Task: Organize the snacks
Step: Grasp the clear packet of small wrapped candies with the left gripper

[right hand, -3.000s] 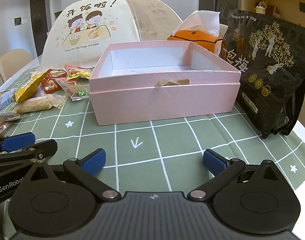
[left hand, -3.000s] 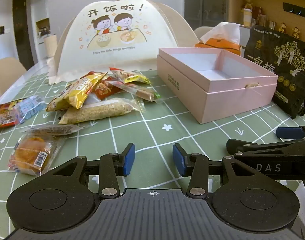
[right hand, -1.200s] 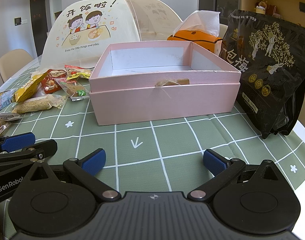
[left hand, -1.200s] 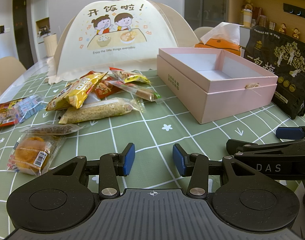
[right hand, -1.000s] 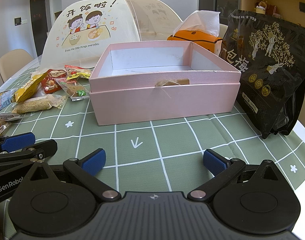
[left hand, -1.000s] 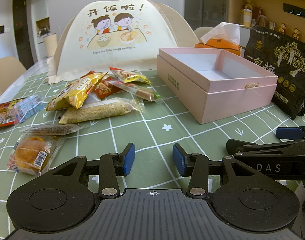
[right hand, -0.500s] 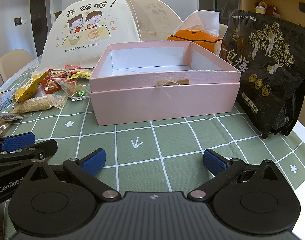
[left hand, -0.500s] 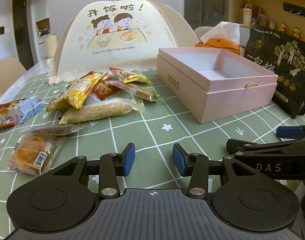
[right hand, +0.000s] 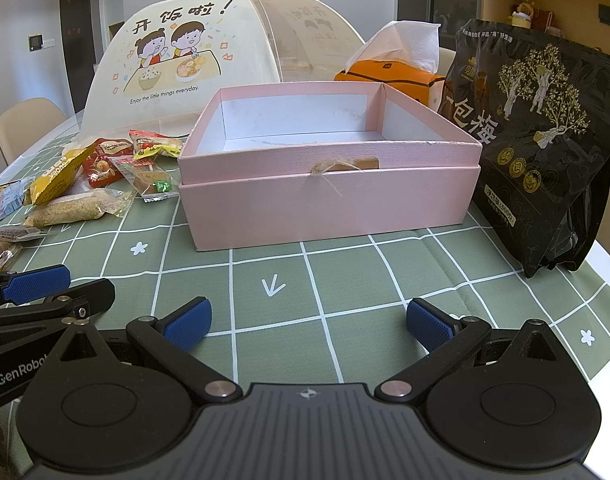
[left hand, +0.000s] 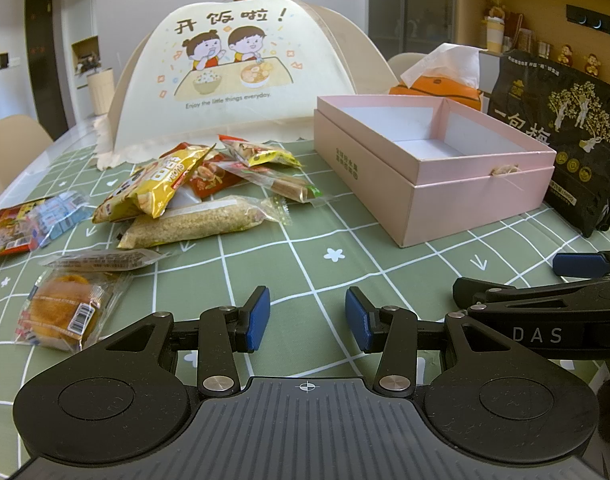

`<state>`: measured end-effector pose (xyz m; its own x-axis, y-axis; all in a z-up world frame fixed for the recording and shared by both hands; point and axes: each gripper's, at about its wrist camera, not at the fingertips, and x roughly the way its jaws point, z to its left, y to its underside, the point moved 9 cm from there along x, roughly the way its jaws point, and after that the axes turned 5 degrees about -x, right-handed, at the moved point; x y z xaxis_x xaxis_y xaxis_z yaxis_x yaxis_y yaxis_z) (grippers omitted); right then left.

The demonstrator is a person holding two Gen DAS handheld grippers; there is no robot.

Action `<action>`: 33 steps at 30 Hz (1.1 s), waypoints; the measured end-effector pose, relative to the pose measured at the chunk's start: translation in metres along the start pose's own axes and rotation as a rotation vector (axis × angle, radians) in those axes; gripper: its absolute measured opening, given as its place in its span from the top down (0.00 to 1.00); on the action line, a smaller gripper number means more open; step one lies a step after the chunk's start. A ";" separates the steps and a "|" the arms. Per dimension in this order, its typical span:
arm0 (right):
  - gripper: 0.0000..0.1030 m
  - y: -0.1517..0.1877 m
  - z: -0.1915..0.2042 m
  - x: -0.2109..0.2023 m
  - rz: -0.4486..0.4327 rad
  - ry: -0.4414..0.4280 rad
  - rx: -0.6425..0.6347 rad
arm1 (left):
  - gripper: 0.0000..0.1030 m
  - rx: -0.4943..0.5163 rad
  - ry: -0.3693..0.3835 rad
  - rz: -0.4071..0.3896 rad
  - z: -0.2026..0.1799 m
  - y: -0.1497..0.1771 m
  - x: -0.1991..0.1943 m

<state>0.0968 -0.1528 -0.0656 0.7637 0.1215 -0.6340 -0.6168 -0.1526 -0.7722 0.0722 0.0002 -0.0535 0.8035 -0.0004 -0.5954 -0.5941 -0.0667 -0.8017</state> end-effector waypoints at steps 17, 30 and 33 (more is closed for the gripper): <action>0.00 0.004 0.006 -0.007 0.174 -0.010 0.002 | 0.55 0.030 0.139 0.040 0.051 -0.073 -0.030; 0.06 -0.016 0.101 -0.017 0.188 -0.145 -0.146 | 0.57 -0.288 -0.036 0.213 0.272 -0.117 0.075; 0.06 -0.025 0.116 -0.022 0.162 -0.152 -0.181 | 0.56 -0.213 0.073 0.261 0.261 -0.114 0.089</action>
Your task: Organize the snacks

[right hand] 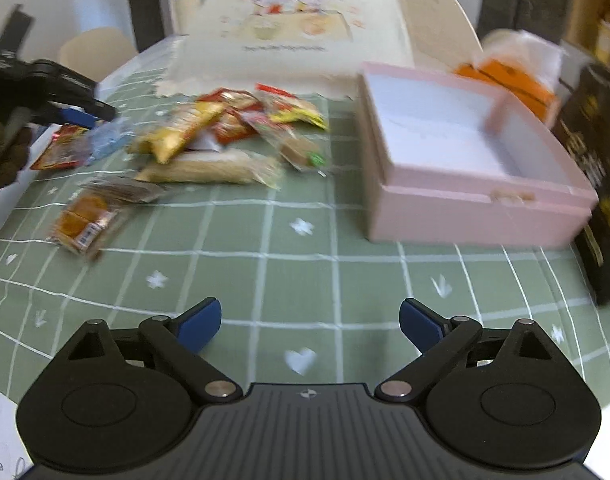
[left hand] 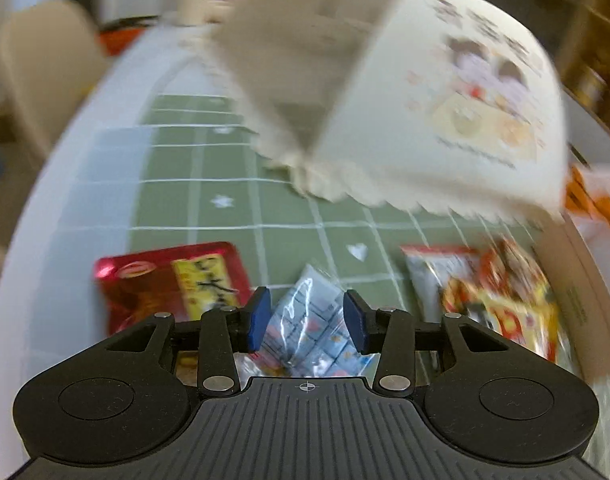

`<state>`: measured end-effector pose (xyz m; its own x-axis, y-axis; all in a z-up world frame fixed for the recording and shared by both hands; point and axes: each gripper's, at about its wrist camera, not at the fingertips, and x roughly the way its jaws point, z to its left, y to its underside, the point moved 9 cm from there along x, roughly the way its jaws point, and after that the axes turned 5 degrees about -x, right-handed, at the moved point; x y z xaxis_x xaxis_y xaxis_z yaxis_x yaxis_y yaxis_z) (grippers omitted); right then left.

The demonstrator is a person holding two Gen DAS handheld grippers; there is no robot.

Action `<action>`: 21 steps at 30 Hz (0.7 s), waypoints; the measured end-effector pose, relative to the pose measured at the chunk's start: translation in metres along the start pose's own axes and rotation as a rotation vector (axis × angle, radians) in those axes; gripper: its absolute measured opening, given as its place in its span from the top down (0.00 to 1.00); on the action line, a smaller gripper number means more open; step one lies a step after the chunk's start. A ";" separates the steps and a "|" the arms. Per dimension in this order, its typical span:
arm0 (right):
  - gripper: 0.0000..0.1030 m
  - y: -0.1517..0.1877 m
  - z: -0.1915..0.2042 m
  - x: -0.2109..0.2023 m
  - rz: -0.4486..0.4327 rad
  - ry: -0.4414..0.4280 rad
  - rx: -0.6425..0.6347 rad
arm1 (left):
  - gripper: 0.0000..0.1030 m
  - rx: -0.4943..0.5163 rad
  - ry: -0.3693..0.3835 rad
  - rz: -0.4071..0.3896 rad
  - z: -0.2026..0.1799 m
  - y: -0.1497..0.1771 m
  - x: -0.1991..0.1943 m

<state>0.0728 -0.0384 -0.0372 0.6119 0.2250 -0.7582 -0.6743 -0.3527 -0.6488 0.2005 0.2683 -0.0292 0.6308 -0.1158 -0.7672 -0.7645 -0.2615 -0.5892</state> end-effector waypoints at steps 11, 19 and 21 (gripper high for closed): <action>0.06 0.013 0.005 0.006 0.042 -0.022 0.040 | 0.44 0.343 0.026 0.096 -0.054 0.032 0.006; 0.06 0.014 0.020 -0.003 0.018 -0.039 -0.014 | 0.24 0.419 -0.033 0.164 -0.062 0.046 0.016; 0.06 0.013 0.021 -0.005 0.011 -0.040 -0.018 | 0.31 0.346 -0.029 0.154 -0.056 0.041 0.014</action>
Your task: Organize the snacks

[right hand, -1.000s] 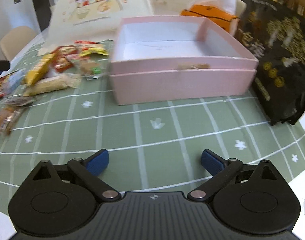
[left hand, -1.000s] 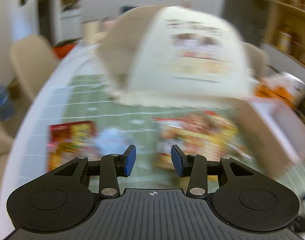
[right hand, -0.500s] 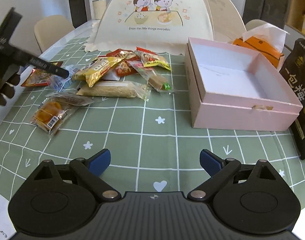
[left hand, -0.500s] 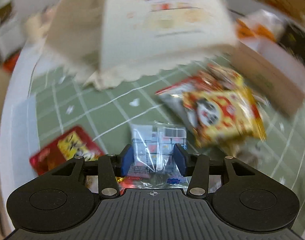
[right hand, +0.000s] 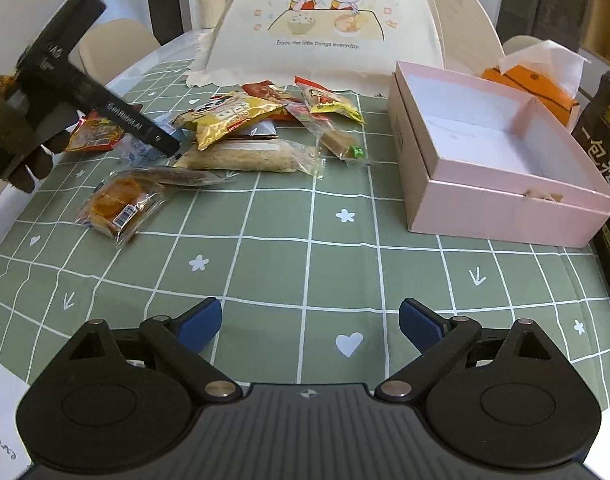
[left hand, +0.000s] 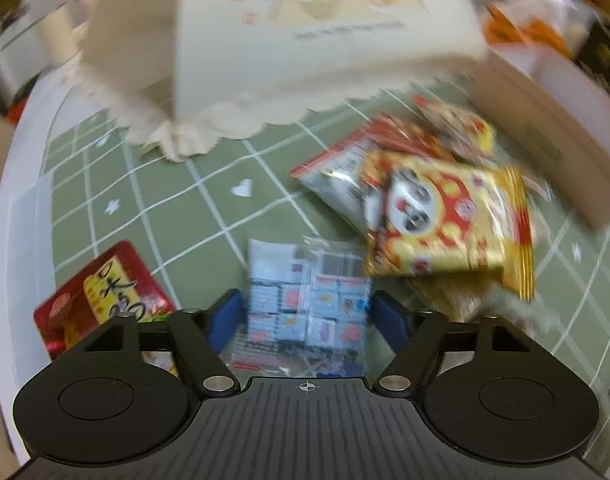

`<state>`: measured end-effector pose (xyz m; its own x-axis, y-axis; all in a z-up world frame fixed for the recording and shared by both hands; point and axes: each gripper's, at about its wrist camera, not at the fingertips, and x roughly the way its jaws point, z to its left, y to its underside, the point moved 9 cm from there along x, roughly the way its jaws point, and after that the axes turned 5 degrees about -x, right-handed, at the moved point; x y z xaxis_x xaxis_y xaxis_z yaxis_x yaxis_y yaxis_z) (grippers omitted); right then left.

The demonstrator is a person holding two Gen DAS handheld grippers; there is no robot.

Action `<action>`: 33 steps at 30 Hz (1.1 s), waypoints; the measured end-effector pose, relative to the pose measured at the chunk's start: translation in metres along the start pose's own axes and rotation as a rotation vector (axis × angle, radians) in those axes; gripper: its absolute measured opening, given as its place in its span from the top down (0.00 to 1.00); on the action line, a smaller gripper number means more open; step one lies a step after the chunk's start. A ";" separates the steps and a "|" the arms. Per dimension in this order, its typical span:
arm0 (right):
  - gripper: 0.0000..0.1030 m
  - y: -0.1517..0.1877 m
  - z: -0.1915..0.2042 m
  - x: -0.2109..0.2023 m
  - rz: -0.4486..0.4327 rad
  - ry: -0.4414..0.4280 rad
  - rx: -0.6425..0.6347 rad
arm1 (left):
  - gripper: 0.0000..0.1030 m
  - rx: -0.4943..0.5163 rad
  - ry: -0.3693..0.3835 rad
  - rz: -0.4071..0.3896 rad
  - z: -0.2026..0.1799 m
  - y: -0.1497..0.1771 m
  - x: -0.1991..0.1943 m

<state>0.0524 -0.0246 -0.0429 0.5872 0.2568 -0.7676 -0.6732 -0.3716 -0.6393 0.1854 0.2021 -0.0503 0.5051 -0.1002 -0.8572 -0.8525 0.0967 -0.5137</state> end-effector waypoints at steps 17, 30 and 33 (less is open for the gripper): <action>0.06 -0.181 0.151 0.055 -0.094 -0.363 -0.141 | 0.37 -0.665 -0.074 -0.129 0.089 0.125 -0.125; 0.06 -0.240 0.272 0.189 -0.001 -0.201 -0.196 | 0.37 -0.835 -0.098 -0.190 0.139 0.169 -0.151; 0.20 -0.227 0.262 0.167 0.017 -0.254 -0.277 | 0.37 -0.839 -0.080 -0.185 0.136 0.170 -0.152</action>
<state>0.1857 0.3363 -0.0379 0.4230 0.4487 -0.7873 -0.5145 -0.5963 -0.6162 -0.0177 0.3683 -0.0123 0.6269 0.0315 -0.7784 -0.5567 -0.6809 -0.4759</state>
